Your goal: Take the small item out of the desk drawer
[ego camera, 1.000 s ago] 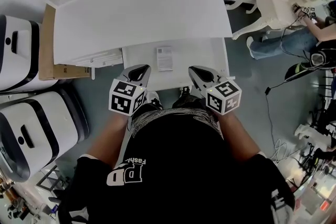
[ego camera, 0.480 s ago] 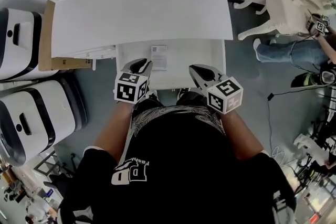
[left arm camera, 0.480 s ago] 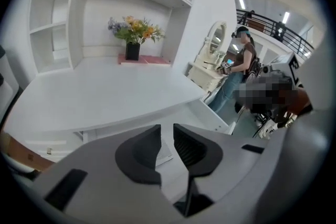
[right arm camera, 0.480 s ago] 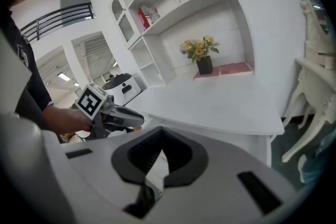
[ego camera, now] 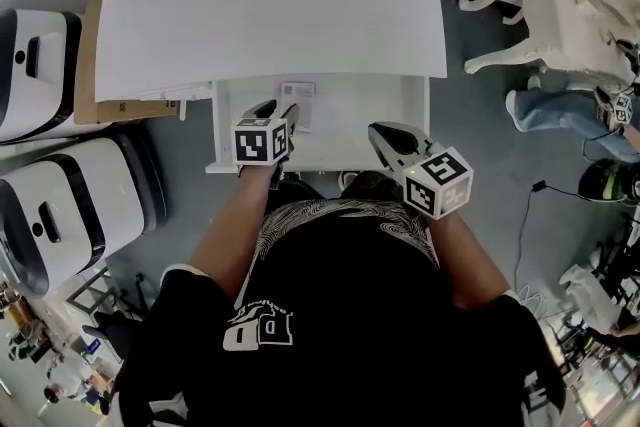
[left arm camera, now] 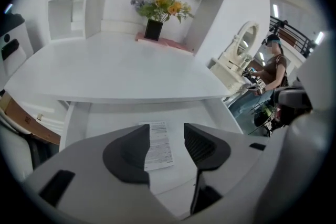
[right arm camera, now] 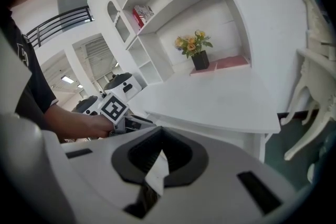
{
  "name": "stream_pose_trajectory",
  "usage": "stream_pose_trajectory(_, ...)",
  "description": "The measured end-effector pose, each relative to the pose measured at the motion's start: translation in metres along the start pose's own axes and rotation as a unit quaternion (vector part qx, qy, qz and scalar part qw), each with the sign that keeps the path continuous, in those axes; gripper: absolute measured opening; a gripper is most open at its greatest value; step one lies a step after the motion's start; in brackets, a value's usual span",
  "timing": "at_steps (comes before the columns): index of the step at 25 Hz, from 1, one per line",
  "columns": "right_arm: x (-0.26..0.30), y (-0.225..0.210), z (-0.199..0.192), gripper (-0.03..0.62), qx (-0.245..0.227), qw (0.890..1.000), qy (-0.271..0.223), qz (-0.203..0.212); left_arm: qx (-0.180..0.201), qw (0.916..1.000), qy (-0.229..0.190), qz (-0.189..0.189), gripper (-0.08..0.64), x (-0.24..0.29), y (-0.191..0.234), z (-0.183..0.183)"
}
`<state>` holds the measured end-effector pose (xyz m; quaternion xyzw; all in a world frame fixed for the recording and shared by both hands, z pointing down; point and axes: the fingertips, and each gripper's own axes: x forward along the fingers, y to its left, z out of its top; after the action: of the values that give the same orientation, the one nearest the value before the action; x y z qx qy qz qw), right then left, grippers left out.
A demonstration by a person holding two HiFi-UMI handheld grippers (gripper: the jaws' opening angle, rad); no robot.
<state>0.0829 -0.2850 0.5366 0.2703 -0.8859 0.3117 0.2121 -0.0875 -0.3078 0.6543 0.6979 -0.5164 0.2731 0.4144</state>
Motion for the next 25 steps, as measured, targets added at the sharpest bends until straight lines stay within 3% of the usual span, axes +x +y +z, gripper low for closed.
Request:
stream_pose_trajectory(16, -0.011, -0.057, 0.001, 0.009, 0.007, 1.000, 0.020, -0.009, -0.067, 0.9921, 0.096, 0.047, 0.310, 0.090, 0.025, -0.038)
stream_pose_trajectory(25, -0.009, -0.066, -0.006, 0.009, 0.009, 0.999, 0.031, -0.011, -0.015, 0.9846, 0.157, 0.076, 0.392, 0.117, 0.025, -0.059)
